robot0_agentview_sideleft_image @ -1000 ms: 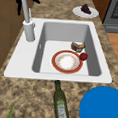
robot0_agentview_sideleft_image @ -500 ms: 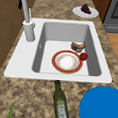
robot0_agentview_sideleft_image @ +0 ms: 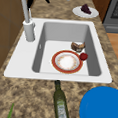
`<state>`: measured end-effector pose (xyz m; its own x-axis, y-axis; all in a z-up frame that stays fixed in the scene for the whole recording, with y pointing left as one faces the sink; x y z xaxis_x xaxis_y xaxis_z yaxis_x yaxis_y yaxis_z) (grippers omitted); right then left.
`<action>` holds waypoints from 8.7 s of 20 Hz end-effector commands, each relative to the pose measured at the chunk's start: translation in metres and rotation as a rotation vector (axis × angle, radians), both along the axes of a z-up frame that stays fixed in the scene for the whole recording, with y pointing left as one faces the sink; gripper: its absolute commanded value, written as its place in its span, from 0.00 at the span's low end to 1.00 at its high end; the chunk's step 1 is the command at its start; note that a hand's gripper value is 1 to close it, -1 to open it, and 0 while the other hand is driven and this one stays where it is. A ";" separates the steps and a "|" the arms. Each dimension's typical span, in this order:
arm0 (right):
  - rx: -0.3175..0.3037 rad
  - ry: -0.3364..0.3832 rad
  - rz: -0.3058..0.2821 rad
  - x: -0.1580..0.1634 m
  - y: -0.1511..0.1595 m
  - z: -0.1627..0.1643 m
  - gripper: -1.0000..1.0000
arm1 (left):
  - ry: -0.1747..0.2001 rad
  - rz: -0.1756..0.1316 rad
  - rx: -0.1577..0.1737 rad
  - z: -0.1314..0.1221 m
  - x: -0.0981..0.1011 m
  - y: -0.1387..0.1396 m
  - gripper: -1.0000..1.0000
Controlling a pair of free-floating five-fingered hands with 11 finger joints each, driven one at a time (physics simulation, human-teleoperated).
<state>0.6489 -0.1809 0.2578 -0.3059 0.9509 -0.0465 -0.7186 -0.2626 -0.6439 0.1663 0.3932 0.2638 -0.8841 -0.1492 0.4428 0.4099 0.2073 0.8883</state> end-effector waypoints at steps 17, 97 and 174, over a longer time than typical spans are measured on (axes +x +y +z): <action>0.108 -0.034 0.003 -0.146 -0.028 -0.047 0.00 | 0.000 0.000 0.000 0.000 0.000 0.000 0.50; 0.427 -0.224 -0.080 -0.410 -0.334 -0.139 0.00 | 0.000 0.000 0.000 0.000 0.000 0.000 0.50; 0.158 -0.256 -0.306 -0.281 -0.015 -0.144 1.00 | 0.000 0.000 0.000 0.000 0.000 0.000 0.50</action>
<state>0.3543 -0.2117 0.1282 -0.0481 0.9965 0.0684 -0.5414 0.0315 -0.8402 0.1663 0.3932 0.2638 -0.8841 -0.1492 0.4428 0.4099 0.2073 0.8883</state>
